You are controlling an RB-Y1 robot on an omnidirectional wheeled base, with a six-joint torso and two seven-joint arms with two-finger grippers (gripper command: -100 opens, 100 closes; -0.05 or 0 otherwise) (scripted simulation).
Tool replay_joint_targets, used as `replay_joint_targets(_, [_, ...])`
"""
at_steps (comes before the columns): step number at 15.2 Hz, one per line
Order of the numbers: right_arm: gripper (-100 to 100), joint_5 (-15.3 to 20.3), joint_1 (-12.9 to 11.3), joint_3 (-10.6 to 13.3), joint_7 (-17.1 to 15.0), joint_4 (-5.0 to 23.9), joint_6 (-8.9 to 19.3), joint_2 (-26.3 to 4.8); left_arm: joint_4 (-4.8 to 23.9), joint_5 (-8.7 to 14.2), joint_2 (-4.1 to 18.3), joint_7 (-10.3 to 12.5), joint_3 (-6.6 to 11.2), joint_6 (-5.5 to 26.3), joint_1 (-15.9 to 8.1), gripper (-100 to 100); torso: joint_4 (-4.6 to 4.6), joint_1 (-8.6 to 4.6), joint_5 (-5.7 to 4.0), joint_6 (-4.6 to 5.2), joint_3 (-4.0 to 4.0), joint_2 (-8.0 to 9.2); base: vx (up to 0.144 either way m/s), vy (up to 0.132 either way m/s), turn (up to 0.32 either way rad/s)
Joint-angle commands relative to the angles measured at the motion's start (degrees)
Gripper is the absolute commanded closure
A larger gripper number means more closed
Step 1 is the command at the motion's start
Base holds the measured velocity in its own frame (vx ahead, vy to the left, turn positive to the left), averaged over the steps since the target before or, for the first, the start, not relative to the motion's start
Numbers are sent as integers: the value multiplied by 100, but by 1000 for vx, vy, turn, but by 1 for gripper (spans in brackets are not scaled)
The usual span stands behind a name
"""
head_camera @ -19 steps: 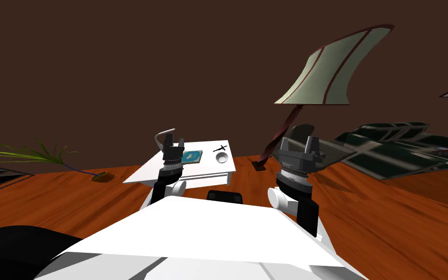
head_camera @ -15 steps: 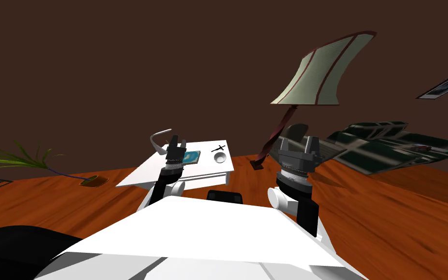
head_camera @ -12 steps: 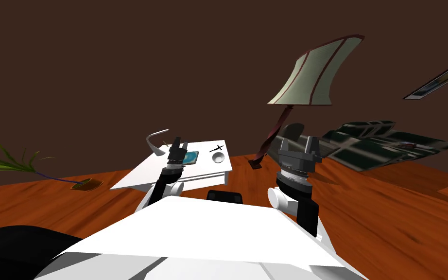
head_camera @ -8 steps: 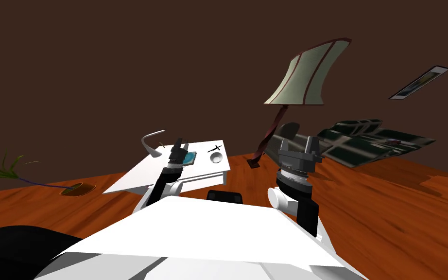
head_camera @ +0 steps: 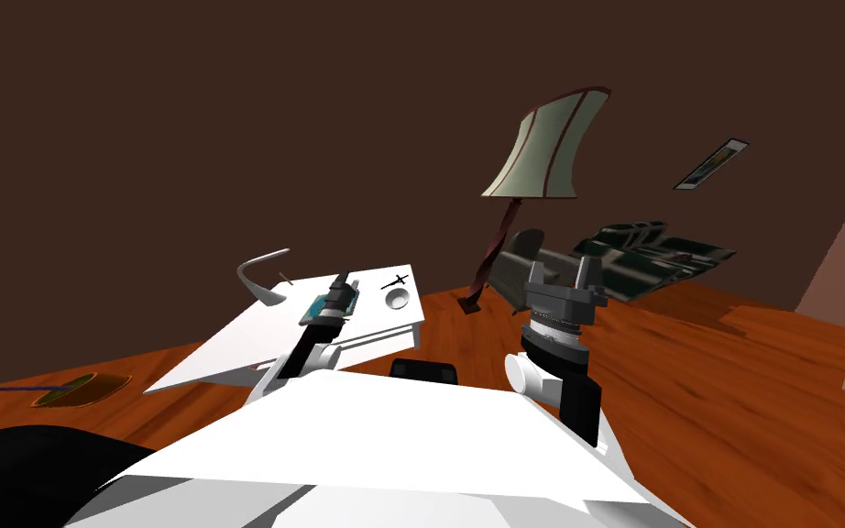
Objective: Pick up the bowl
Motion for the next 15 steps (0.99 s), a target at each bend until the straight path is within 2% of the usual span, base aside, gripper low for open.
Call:
replay_joint_targets(1, [0, 0, 0, 0, 0, 0, 0, 0, 147, 11, 56, 203, 26, 286, 8, -100, 0, 0, 0, 0, 0, 0, 18, -87, -141])
replay_joint_targets(3, [0, 0, 0, 0, 0, 0, 0, 0, 147, 11, 56, 203, 26, 384, 8, -100, 0, 0, 0, 0, 1, 1, 9, -64, -75])
replay_joint_targets(4, [0, 0, 0, 0, 0, 0, 0, 0, 248, 28, 108, 359, 60, 589, 9, -100, 1, 8, 1, -1, 2, 4, 3, -59, -108])
replay_joint_targets(5, [0, 0, 0, 0, 0, 0, 0, 0, 248, 28, 108, 359, 60, 645, 9, -100, 1, 9, 2, 1, 3, 6, 8, -60, -127])
replay_joint_targets(6, [0, 0, 0, 0, 0, 0, 0, 0, 351, 46, 157, 519, 95, 821, 11, -100, 2, 10, 2, 0, 4, 6, 15, -69, -195])
replay_joint_targets(7, [0, 0, -1, 0, 0, 0, 0, 0, 351, 46, 157, 519, 95, 913, 11, -100, 1, 7, 2, 3, 3, 4, 18, -66, -147])
replay_joint_targets(8, [0, 0, 0, 0, 0, 0, 0, 0, 457, 64, 203, 683, 131, 1063, 12, -100, 1, 8, 1, 0, 2, 3, 28, -75, -162])
replay_joint_targets(10, [0, 0, 0, 0, 0, 0, 0, 0, 457, 64, 203, 683, 131, 1186, 12, -100, 0, 5, 1, 0, -1, -2, 27, -60, -71])
replay_joint_targets(11, [0, 0, 0, -1, 0, 0, 0, 0, 564, 82, 247, 849, 168, 1402, 14, -100, 0, 11, 2, -2, 0, 0, 14, -57, -103])
replay_joint_targets(12, [0, 0, 0, 0, 0, 0, 0, 0, 564, 82, 247, 849, 168, 1464, 14, -100, 0, 11, 3, 1, 1, 1, 14, -59, -128])
replay_joint_targets(13, [0, 0, 0, 0, 0, 0, 0, 0, 673, 101, 288, 1017, 205, 1611, 15, -100, 1, 11, 2, 1, 1, 2, 21, -69, -211])
replay_joint_targets(15, [0, 0, 0, 0, 0, 0, 0, 0, 673, 101, 288, 1017, 205, 1746, 15, -100, 0, 7, 1, 0, 1, 1, 24, -60, -89])
